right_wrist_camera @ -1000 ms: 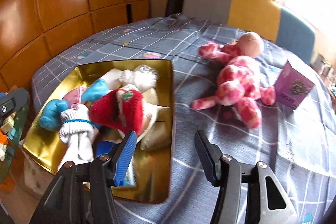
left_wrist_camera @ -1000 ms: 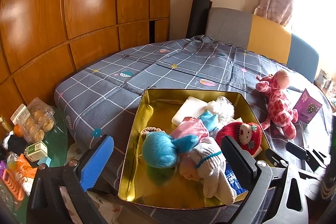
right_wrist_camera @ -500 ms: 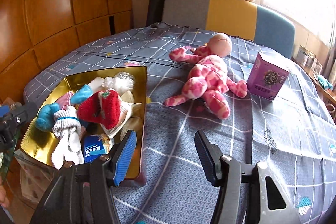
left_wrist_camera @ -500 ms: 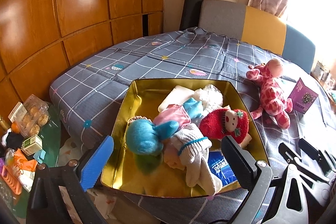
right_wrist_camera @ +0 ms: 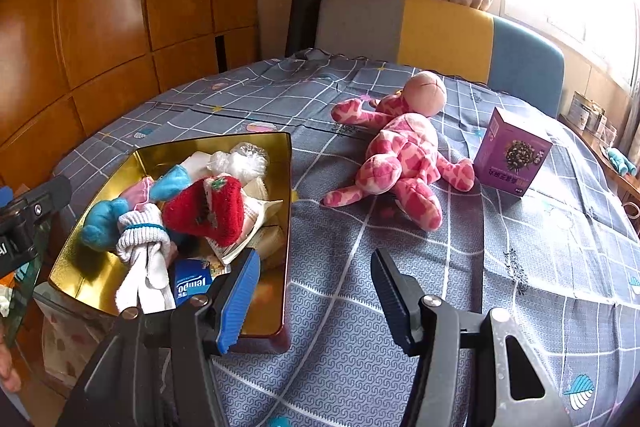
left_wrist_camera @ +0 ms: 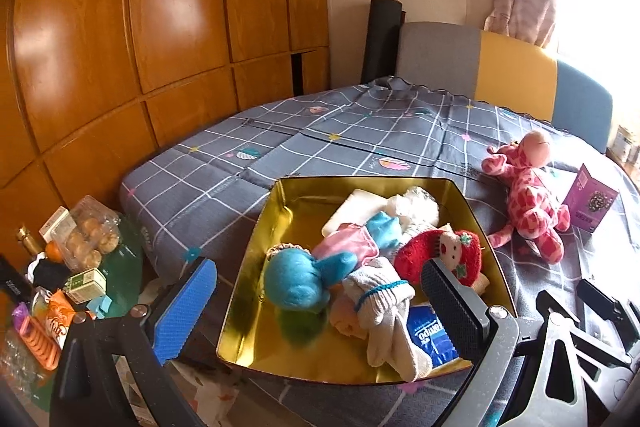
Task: Organize soft objects
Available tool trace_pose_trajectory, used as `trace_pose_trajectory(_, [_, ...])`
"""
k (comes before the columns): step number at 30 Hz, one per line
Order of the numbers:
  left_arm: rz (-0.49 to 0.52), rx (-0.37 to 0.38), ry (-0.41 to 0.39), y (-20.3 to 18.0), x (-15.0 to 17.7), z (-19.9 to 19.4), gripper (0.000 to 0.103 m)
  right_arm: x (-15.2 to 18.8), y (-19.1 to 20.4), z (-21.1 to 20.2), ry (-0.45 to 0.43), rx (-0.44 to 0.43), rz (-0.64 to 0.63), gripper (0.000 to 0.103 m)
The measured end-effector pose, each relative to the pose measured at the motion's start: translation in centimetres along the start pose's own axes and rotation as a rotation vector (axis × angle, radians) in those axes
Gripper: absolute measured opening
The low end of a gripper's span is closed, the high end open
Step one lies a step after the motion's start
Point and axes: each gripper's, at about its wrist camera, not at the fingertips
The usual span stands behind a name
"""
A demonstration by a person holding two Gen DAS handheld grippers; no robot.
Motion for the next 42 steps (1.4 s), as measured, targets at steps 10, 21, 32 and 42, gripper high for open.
trace_pose_trajectory(10, [-0.01,-0.021,-0.008,0.33,-0.07,-0.16,0.103,0.0,0.68,-0.02,0.002,-0.005,-0.011,0.058])
trace_pose_trajectory(21, [-0.011,-0.015,0.001,0.27,-0.03,-0.09,0.103,0.05,0.9,0.02,0.003,-0.01,-0.017,0.058])
trace_pose_trajectory(32, [-0.013,-0.016,0.006,0.19,0.1,-0.09,0.103,0.05,0.98,0.02,0.004,-0.01,-0.017,0.058])
trace_pose_trajectory(42, [-0.018,-0.018,0.011,0.45,0.1,0.04,0.103,0.16,1.02,0.1,0.008,-0.012,-0.015,0.058])
Point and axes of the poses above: each gripper's, at about its wrist camera, not at the fingertips, and z roughly the way its jaws point, y to its left, x to its underside, and after that the axes turned 2 degrees about -x, right-handed
